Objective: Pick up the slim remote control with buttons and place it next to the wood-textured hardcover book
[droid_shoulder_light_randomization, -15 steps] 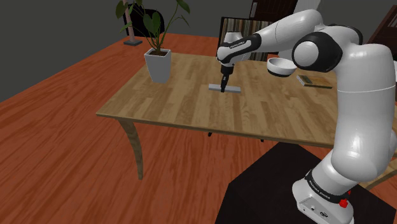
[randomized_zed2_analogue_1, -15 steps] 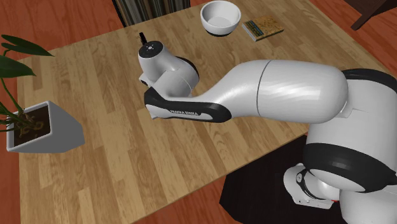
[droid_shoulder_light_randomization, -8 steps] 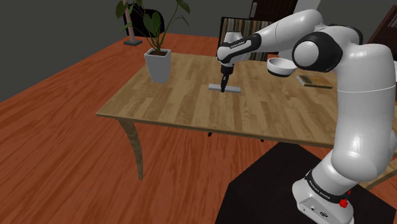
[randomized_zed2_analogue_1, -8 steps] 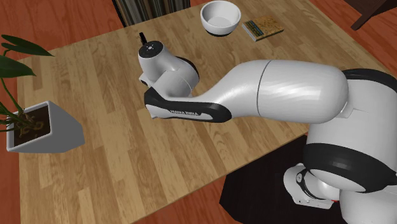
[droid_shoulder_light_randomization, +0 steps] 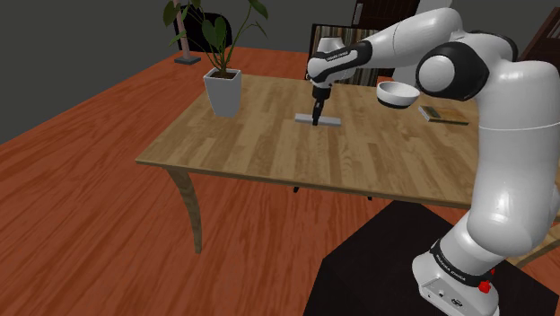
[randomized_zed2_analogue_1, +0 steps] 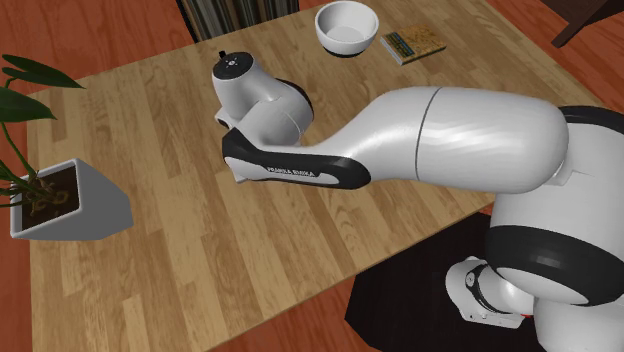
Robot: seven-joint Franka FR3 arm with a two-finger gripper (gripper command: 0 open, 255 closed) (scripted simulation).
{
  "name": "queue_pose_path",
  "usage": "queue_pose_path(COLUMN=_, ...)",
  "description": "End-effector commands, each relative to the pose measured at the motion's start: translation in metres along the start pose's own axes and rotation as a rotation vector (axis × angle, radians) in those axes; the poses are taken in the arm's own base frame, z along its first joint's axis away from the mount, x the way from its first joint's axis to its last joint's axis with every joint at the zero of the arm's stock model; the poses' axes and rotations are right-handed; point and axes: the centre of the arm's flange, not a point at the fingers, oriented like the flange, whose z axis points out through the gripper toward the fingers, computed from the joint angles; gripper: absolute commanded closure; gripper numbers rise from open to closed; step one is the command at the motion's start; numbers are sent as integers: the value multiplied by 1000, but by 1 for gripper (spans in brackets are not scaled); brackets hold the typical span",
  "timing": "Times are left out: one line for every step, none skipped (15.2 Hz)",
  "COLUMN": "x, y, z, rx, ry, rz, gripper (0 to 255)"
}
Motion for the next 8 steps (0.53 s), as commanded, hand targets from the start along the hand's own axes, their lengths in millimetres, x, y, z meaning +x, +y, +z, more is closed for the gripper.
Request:
queue_pose_path(x=0, y=0, z=-11, rx=0, ry=0, rz=0, gripper=255)
queue_pose_path(x=0, y=0, z=-16, rx=0, ry=0, rz=0, gripper=255)
queue_pose_path(x=0, y=0, z=-21, rx=0, ry=0, rz=0, gripper=255)
queue_pose_path(x=0, y=-1, z=-27, rx=0, ry=0, rz=0, gripper=255)
queue_pose_path(x=0, y=-1, z=-32, rx=0, ry=0, rz=0, gripper=255)
queue_pose_path(x=0, y=-1, z=-37, rx=0, ry=0, rz=0, gripper=255)
queue_pose_path(x=0, y=-1, z=-42, rx=0, ry=0, rz=0, gripper=255)
queue_pose_path(x=0, y=-1, z=-48, rx=0, ry=0, rz=0, gripper=255)
